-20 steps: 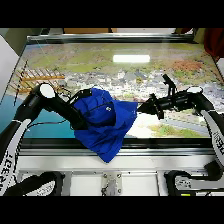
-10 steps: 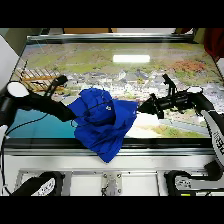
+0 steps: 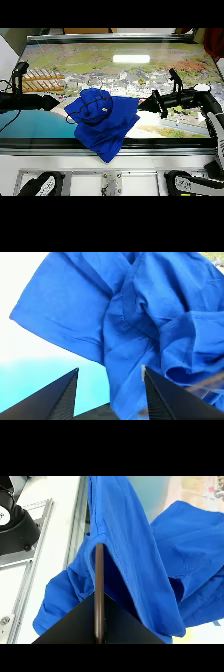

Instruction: Fold the clothes and pants, and hang the long-sleeved shirts on hangers.

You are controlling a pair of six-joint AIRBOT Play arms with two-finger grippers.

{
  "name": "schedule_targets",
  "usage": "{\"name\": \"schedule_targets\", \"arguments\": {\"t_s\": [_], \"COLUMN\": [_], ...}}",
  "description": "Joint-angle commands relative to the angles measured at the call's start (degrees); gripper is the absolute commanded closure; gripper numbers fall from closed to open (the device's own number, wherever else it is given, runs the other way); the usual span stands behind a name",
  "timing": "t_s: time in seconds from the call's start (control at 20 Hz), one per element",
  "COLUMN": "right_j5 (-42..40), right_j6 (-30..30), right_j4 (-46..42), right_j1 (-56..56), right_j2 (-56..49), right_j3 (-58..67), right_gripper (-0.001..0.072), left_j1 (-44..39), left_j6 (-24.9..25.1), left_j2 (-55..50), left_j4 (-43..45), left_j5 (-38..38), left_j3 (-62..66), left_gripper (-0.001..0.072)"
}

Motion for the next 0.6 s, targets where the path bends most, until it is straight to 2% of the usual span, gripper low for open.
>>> {"name": "schedule_targets", "arguments": {"t_s": [0.0, 0.15, 0.3, 0.55], "right_j5": [0.2, 0.2, -0.1, -1.1], "right_j6": [1.8, 1.9, 1.9, 1.9], "right_j4": [0.2, 0.2, 0.2, 0.2], "right_j1": [0.0, 0.0, 0.0, 0.0], "right_j2": [2.9, 3.4, 3.5, 3.5], "right_j3": [0.0, 0.0, 0.0, 0.0], "right_gripper": [0.071, 0.071, 0.0709, 0.0709], "left_j1": [-2.8, -6.3, -8.6, -10.4], "left_j6": [-2.5, -3.8, 0.2, 1.3], "left_j2": [-6.4, -12.5, -16.3, -16.8], "left_j4": [-0.3, -3.1, -9.3, -8.8], "left_j5": [0.6, -0.9, -6.2, -7.9], "left_j3": [0.0, 0.0, 0.0, -0.3], "left_gripper": [0.0297, 0.0296, 0.0296, 0.0296]}}
